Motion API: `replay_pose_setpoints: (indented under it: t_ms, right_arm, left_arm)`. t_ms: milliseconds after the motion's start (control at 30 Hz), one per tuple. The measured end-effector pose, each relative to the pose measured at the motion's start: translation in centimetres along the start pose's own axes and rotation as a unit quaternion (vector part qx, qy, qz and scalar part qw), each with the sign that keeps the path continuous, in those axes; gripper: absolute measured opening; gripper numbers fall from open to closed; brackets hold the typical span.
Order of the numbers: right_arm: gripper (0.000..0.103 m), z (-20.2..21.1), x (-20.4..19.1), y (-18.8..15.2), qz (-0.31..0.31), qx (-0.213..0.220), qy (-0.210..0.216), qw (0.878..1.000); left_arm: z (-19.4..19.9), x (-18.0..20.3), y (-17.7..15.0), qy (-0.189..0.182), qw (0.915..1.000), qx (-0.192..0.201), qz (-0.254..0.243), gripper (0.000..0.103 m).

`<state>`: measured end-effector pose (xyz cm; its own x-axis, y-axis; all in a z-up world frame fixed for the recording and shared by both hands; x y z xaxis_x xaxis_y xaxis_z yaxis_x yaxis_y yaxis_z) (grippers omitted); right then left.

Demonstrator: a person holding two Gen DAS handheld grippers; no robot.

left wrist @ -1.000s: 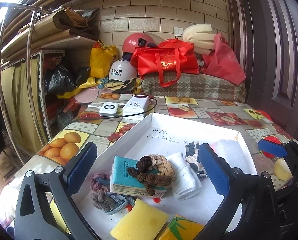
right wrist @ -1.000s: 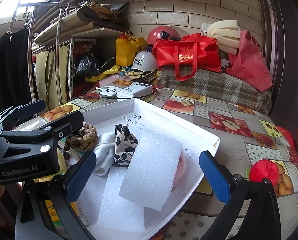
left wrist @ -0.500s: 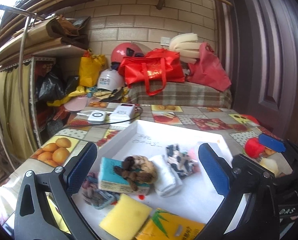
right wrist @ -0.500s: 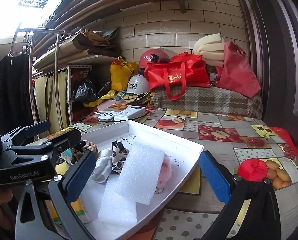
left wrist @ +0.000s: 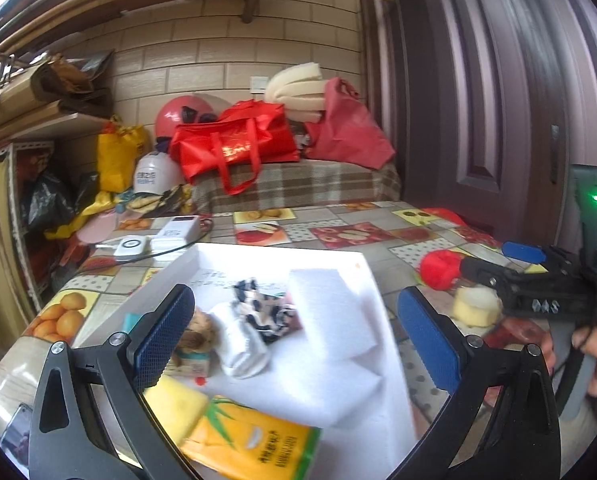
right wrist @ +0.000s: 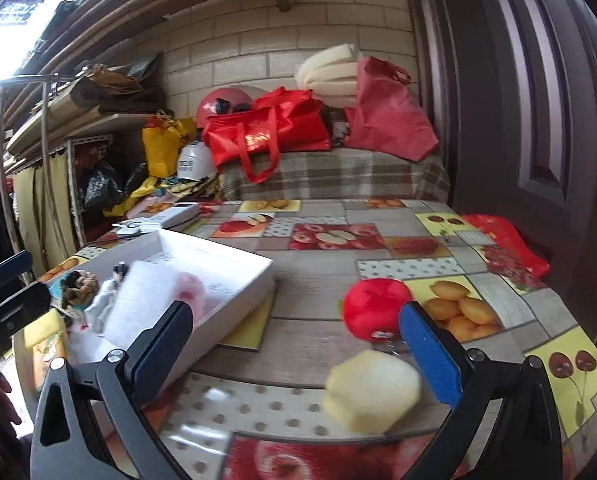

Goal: Organize soft objects
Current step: 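Move both tools back toward the red plush ball and cream sponge disc, then grasp the cream sponge disc with the right tool while left grasps the red plush ball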

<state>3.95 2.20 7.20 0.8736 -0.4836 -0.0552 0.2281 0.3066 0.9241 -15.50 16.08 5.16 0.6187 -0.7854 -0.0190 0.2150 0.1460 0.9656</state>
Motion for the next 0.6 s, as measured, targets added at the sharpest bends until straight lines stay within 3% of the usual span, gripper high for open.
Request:
replay_pose_setpoints:
  t_ms: [100,200,300,433,500,533,567,600]
  right_arm:
    - [0.103,-0.9,3.7,-0.6,-0.025,-0.059,-0.014,0.998]
    - [0.103,-2.8,6.2,-1.8,-0.052,-0.138,0.011,0.989]
    - [0.103,-4.0,6.1,-2.5,-0.062,-0.174,0.029,0.982]
    - [0.103,-5.8,3.5,-3.3,-0.001,-0.230,0.010,0.973]
    - [0.090,-6.5,3.4,-3.7,0.013,-0.247,-0.003,0.969]
    - [0.088,-6.7,3.4,-3.7,0.010,-0.250,0.004,0.968]
    - [0.065,-6.4,3.8,-3.6,0.005,-0.243,0.004,0.970]
    - [0.061,-6.1,4.2,-3.4,0.007,-0.237,0.002,0.971]
  left_arm:
    - [-0.1,1.9,0.0,-0.024,0.9995,-0.009,-0.016,0.102]
    - [-0.2,4.1,0.0,-0.051,0.9980,-0.016,-0.035,0.102]
    - [-0.2,6.5,-0.1,-0.079,0.9951,-0.022,-0.055,0.102]
    - [-1.0,9.3,-0.1,-0.105,0.9912,-0.040,-0.071,0.102]
    - [-1.7,10.5,0.0,-0.114,0.9894,-0.053,-0.072,0.102]
    - [-2.1,11.2,0.0,-0.118,0.9884,-0.061,-0.074,0.102]
    - [-2.5,11.9,0.0,-0.120,0.9874,-0.068,-0.077,0.102]
    - [-2.9,12.4,0.0,-0.122,0.9865,-0.074,-0.080,0.102]
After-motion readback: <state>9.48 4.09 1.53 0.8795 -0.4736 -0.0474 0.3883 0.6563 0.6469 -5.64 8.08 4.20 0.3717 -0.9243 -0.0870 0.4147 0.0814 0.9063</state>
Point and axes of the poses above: each gripper's, at about its wrist camera, not at the fingertips, and z roughly against the way its jaws point, x to its right, y to its top, the point moved 2 cm from there along -z, roughly the way its jaws point, and after that the axes turned 6 degrees about y, right-handed, at the moved point
